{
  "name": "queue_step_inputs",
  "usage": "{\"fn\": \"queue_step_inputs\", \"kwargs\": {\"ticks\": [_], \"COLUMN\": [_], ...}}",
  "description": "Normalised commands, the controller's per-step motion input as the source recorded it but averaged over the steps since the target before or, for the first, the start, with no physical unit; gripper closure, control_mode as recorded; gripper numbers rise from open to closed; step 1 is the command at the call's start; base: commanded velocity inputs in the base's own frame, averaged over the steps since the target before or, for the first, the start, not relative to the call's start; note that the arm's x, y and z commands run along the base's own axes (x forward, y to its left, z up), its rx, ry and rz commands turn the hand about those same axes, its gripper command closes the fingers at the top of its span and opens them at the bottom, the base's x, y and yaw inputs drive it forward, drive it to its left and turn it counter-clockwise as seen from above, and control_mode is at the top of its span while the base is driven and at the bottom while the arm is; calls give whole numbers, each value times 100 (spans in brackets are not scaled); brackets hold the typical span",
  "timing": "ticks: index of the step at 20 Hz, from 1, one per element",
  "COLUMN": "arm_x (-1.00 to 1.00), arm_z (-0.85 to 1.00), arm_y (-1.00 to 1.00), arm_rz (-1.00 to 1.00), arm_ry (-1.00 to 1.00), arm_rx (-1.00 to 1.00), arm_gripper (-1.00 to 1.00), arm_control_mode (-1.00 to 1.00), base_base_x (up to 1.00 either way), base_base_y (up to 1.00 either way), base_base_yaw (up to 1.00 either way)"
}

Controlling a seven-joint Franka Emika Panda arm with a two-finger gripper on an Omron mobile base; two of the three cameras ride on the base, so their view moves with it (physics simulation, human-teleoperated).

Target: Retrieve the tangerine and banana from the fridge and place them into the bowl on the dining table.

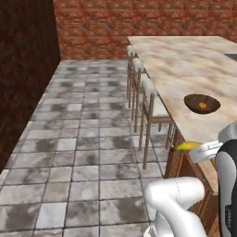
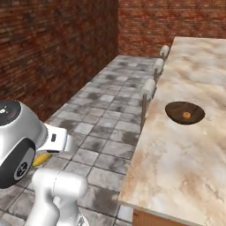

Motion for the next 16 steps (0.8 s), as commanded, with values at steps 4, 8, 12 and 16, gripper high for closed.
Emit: {"fn": "queue_step_inputs", "kwargs": {"ticks": [4, 8, 12, 16], "arm_x": [0, 0, 0, 0], "arm_z": [0, 0, 0, 0], "arm_y": [0, 0, 0, 0], "arm_rz": [0, 0, 0, 0], "arm_ry": [0, 0, 0, 0], "arm_rx": [0, 0, 0, 0], "arm_gripper": [100, 100, 100, 100], "arm_control_mode": [100, 100, 100, 100], "base_base_x": [36, 32, 40, 37], "base_base_y": [23, 29, 46, 72], "base_base_yaw": [-77, -74, -71, -67]}}
